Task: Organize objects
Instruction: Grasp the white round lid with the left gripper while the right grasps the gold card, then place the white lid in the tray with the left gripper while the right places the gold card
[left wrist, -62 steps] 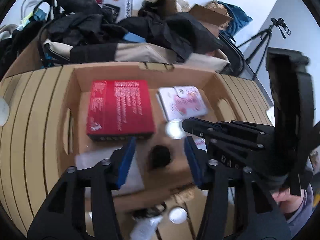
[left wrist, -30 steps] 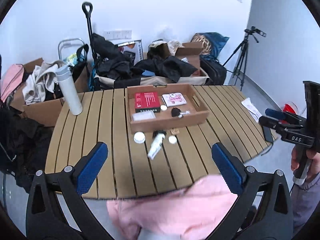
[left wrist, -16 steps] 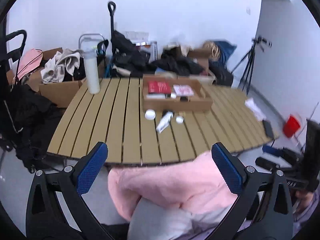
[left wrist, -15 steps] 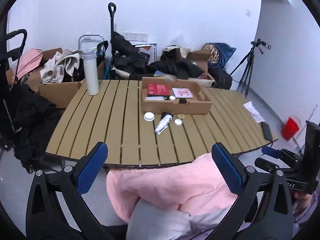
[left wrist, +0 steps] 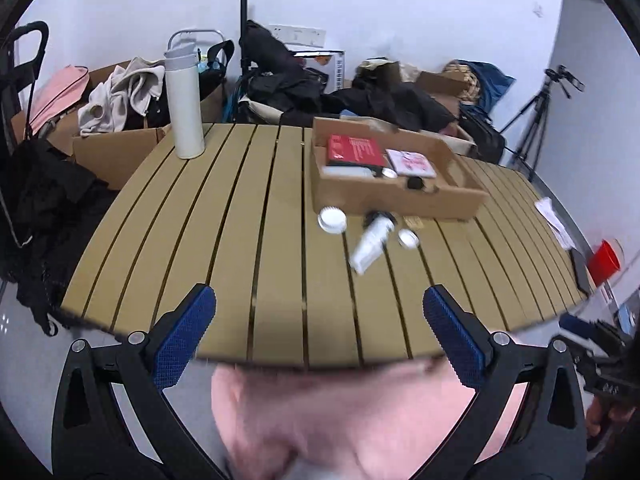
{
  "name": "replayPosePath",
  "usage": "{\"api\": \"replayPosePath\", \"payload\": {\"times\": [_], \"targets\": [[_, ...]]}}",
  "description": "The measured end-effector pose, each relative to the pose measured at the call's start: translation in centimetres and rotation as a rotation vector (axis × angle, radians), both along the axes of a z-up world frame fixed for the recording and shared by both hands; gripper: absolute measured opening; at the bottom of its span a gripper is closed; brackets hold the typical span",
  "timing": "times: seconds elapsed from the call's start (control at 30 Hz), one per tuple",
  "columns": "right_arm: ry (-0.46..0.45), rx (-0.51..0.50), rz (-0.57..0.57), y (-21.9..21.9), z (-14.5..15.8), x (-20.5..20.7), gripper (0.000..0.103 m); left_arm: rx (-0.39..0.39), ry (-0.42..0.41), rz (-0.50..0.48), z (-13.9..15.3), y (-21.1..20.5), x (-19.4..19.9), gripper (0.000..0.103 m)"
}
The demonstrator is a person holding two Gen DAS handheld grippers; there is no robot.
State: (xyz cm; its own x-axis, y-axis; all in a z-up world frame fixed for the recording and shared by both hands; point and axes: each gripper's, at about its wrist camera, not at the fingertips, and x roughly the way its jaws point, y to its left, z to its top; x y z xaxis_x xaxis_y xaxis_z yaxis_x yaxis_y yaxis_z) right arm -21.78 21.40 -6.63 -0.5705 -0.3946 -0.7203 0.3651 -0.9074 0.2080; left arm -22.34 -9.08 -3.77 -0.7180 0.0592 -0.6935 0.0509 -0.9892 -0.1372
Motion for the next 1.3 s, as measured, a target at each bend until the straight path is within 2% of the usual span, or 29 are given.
{"api": "replayPosePath", "payload": {"times": [0.1, 0.2, 0.37, 0.5, 0.6, 0.67, 0.73, 0.77, 0.8, 0.83, 0.87, 1.0, 1.1, 1.2, 1.3], "targets": [[-0.012, 0.012, 0.014, -0.9, -0.4, -3.5, 0.063, 0.017, -0.004, -0.023, -1.3, -0.2, -4.8, 0.101], [-0.043, 0.026, 0.013, -2.3, -1.4, -7.9, 0.061, 0.025, -0.045, -0.027, -3.3, -0.1, -9.4, 0.100], [-0.099, 0.043, 0.008, -5.5, -4.2, -16.0, 0.061, 0.005, -0.139, -0.072, -8.1, 1.0, -16.2, 0.086], [-0.118, 0.076, 0.000, -7.5, -6.5, -20.7, 0.060, -0.046, -0.209, -0.091, -11.5, 1.7, -19.6, 0.085], [-0.130, 0.081, -0.010, -8.5, -7.9, -23.1, 0.060, -0.024, -0.213, -0.090, -12.6, 1.6, -20.3, 0.080], [-0.133, 0.077, -0.014, -8.9, -8.5, -24.0, 0.060, -0.015, -0.212, -0.081, -12.9, 1.5, -20.7, 0.072], [-0.137, 0.086, -0.014, -9.3, -9.0, -24.4, 0.060, -0.048, -0.199, -0.073, -12.8, 1.8, -20.7, 0.060], [-0.135, 0.108, -0.014, -9.6, -9.3, -24.6, 0.051, -0.065, -0.203, -0.071, -12.8, 1.9, -20.7, 0.049], [-0.134, 0.131, -0.016, -9.9, -9.6, -24.6, 0.043, -0.077, -0.202, -0.077, -12.8, 2.1, -20.7, 0.043], [-0.116, 0.138, -0.013, -10.1, -9.6, -24.5, 0.041, -0.065, -0.202, -0.089, -12.7, 2.2, -20.6, 0.035], [-0.116, 0.147, -0.006, -10.2, -9.6, -24.4, 0.035, -0.063, -0.209, -0.087, -12.6, 2.2, -20.6, 0.035], [-0.102, 0.173, -0.001, -10.4, -8.8, -23.7, 0.034, -0.037, -0.246, -0.075, -12.0, 1.9, -19.8, 0.035], [-0.019, 0.174, -0.013, -9.3, -5.0, -21.0, 0.034, -0.016, -0.188, -0.076, -8.4, 1.8, -16.8, 0.035], [0.033, 0.157, -0.004, -7.9, -1.4, -17.5, 0.034, 0.023, -0.121, -0.063, -3.7, 1.7, -11.7, 0.035], [0.078, 0.133, 0.012, -5.7, 2.3, -12.0, 0.034, 0.066, -0.051, -0.064, 0.1, 2.1, -5.9, 0.035]]}}
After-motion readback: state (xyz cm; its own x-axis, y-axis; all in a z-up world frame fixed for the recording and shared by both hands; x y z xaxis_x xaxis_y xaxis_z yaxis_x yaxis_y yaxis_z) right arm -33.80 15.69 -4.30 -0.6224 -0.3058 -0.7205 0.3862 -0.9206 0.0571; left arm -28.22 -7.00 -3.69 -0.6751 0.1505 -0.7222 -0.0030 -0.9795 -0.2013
